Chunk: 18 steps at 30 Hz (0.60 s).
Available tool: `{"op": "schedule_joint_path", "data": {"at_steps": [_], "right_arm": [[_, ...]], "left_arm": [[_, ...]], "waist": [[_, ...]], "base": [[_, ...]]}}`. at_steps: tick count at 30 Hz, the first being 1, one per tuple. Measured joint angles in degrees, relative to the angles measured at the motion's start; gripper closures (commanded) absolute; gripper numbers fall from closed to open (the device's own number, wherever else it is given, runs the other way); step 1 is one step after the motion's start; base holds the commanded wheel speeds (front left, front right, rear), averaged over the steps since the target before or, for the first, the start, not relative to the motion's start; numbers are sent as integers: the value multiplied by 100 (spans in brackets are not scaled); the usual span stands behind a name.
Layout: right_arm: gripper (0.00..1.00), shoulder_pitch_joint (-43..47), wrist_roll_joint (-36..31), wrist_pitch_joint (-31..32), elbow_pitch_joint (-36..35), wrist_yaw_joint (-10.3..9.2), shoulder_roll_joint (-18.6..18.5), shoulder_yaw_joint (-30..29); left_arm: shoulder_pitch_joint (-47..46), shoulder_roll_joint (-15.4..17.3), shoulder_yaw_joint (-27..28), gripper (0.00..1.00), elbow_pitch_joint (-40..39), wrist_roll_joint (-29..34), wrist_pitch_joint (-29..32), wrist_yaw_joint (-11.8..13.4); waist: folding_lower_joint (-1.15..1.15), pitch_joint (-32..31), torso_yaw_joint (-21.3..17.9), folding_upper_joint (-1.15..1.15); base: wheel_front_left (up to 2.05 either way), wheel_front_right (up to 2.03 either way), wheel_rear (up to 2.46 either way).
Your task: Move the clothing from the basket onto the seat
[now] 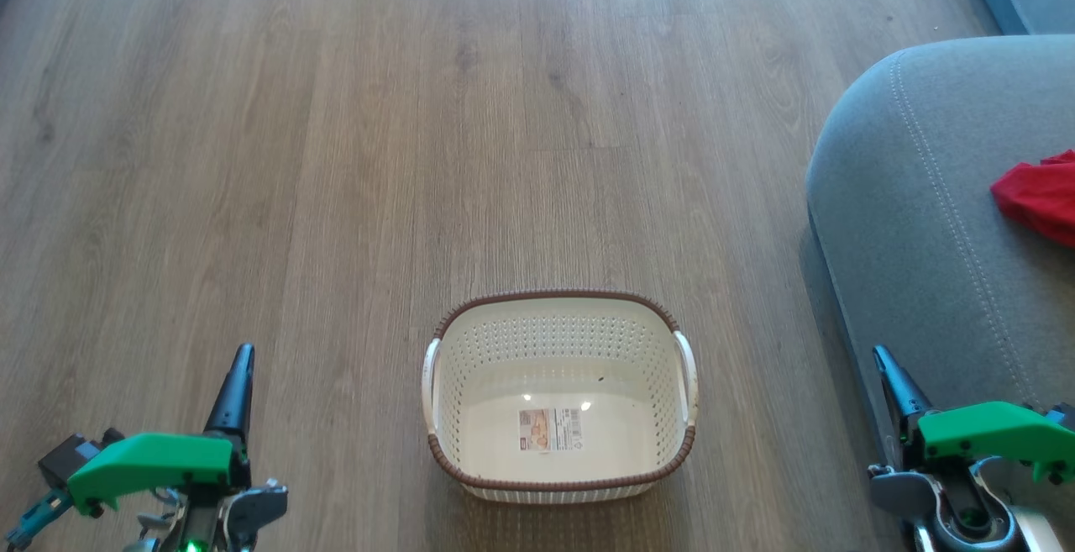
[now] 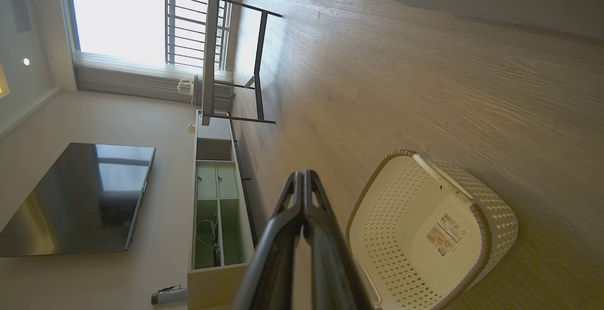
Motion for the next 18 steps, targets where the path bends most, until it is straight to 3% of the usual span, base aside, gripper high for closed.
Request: {"op": "schedule_joint_path", "data": {"at_steps": [18], "right_arm": [[100, -1, 1128, 326, -67, 1, 31, -181]], "left_arm": [[-120, 0, 29, 100, -80, -1156, 301, -52]], "waist": [[0, -40, 14, 0]], "base": [[0, 0, 0]]}}
